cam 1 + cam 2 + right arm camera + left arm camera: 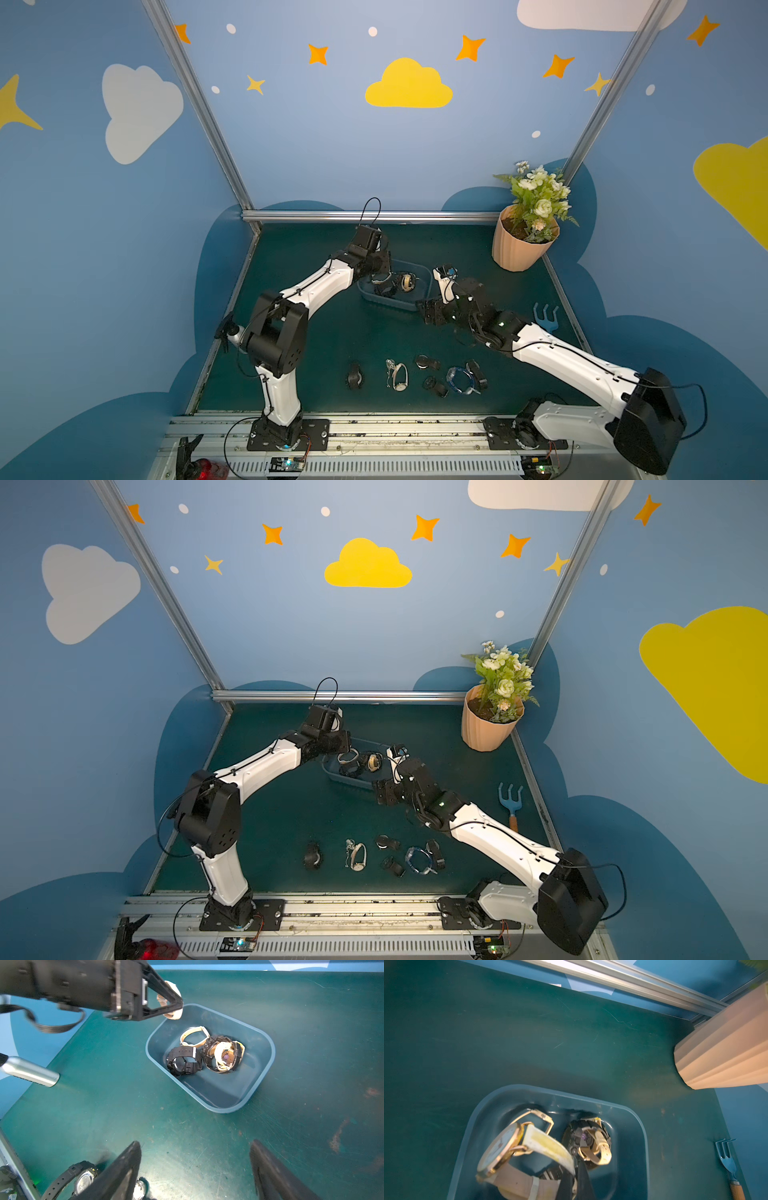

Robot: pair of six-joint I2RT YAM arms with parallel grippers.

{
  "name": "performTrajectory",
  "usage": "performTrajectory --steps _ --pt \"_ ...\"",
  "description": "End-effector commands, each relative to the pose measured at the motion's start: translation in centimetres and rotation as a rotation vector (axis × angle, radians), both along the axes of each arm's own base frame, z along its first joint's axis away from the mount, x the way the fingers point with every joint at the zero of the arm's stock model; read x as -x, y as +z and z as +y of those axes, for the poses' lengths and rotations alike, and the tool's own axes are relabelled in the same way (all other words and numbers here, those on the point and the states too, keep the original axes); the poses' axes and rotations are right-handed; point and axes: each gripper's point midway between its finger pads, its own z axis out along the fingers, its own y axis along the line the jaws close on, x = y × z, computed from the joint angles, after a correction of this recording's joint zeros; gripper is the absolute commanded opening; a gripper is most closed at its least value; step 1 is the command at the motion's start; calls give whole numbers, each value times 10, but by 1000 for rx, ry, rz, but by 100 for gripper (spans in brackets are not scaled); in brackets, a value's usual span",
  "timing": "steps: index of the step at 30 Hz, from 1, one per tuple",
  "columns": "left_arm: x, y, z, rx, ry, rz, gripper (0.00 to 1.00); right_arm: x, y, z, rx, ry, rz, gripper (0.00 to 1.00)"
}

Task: Put the watch into the storage box
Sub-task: Place the watch in the storage box.

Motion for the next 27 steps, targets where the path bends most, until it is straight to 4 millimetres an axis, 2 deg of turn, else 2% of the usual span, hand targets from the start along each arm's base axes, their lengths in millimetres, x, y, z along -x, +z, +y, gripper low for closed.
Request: performTrajectory --steps 1,6,16,19,22,25,27 --pt "-10 1 -5 24 -21 -5 5 1 6 -7 -3 -15 -12 83" --pt "-19 -25 -3 32 -2 51 5 1 7 -9 -6 -25 -14 83" --pt "-26 -53 -7 50 -5 111 9 1 11 -11 -18 -30 -12 83" --pt "-25 -53 -6 47 0 118 13 1 12 -11 -26 -36 -9 83" --pt "-23 -44 -7 60 -8 106 26 1 12 -11 -20 -32 -10 83" --pt "-20 -30 -8 79 -22 87 53 1 13 -12 -29 -43 -6 83" --pt "-18 -18 -8 90 -29 68 64 2 15 -12 -50 -48 -7 83"
